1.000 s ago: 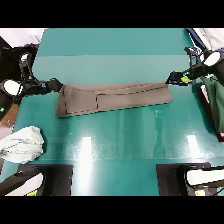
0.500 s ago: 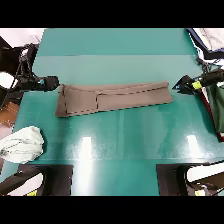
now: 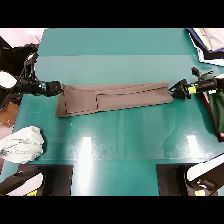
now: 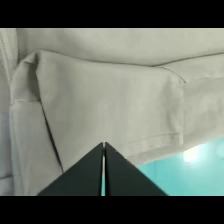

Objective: Fold the shirts.

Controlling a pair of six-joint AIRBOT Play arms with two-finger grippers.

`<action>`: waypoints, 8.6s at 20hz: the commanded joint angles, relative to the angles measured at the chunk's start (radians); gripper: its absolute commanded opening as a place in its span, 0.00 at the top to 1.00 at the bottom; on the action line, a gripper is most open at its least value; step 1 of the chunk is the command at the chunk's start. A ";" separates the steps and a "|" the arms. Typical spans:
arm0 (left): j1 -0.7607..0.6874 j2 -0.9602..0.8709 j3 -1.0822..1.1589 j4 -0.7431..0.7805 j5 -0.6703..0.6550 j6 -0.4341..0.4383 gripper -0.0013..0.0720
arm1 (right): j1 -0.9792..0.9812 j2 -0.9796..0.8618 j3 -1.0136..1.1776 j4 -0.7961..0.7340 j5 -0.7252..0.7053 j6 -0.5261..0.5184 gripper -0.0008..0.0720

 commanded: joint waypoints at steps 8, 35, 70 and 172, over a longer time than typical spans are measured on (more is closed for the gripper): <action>-0.128 -0.013 0.002 -0.037 0.021 -0.020 0.94 | 0.069 -0.020 -0.001 0.030 -0.065 -0.116 0.96; -0.426 -0.776 0.688 -0.106 -0.022 -0.044 0.94 | 0.632 0.281 0.435 0.150 -0.116 -0.036 0.97; 0.002 -0.342 0.957 0.266 -0.446 -0.036 0.94 | 0.784 0.029 0.331 0.145 -0.328 -0.060 0.04; 0.001 -0.342 0.956 -0.088 -0.472 0.061 0.94 | 0.060 0.920 -0.039 -0.053 -0.159 0.183 0.96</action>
